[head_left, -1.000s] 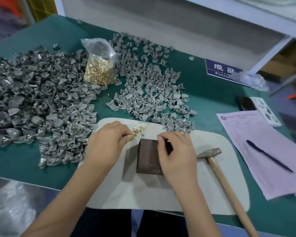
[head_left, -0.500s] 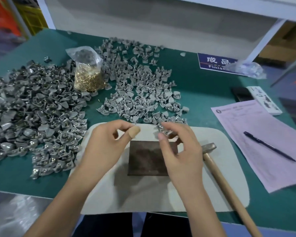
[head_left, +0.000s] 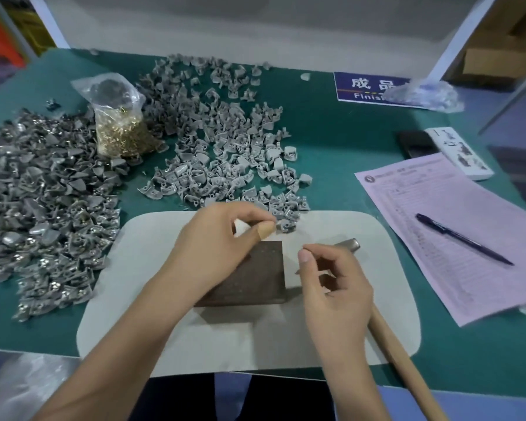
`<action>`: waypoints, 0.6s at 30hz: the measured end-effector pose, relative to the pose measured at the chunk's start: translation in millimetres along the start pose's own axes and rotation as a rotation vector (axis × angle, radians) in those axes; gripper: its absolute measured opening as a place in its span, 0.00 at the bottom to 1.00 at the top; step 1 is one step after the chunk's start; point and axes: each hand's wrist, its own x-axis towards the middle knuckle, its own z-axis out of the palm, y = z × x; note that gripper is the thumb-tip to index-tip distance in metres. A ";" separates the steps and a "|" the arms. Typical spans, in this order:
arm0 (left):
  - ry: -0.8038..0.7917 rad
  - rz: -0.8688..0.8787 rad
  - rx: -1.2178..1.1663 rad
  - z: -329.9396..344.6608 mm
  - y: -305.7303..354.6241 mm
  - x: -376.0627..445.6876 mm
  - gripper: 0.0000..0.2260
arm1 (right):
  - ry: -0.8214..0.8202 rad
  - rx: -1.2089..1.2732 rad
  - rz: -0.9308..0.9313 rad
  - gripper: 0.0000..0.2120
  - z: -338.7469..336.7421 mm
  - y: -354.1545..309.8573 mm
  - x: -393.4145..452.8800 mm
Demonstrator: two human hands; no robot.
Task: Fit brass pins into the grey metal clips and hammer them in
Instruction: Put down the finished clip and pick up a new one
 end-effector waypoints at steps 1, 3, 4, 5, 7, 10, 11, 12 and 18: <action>0.023 -0.040 0.107 0.9 -0.5 6.7 0.05 | 0.005 -0.023 0.003 0.05 0.5 4.0 -0.4; 0.028 -0.145 0.260 4.8 -2.8 19.4 0.09 | 0.013 -0.048 -0.013 0.05 2.7 9.3 2.8; 0.021 -0.201 0.292 6.8 -2.1 25.7 0.11 | 0.016 -0.058 -0.025 0.04 3.6 11.7 4.7; 0.008 -0.254 0.325 9.8 -1.3 31.8 0.13 | 0.019 -0.068 -0.028 0.04 4.1 13.9 6.2; -0.013 -0.323 0.416 15.8 -2.0 41.6 0.17 | 0.011 -0.073 -0.028 0.03 4.2 16.7 7.3; -0.037 -0.385 0.442 19.3 -4.1 48.0 0.16 | 0.001 -0.078 -0.065 0.04 4.4 18.1 6.5; -0.042 -0.387 0.413 18.8 -5.4 47.0 0.14 | -0.004 -0.078 -0.071 0.04 4.6 18.8 6.0; -0.039 -0.374 0.371 18.5 -6.2 44.7 0.12 | -0.007 -0.077 -0.075 0.04 4.6 19.3 6.0; 0.151 -0.123 0.038 12.4 -5.3 20.7 0.03 | -0.016 -0.079 -0.097 0.04 5.6 20.1 7.2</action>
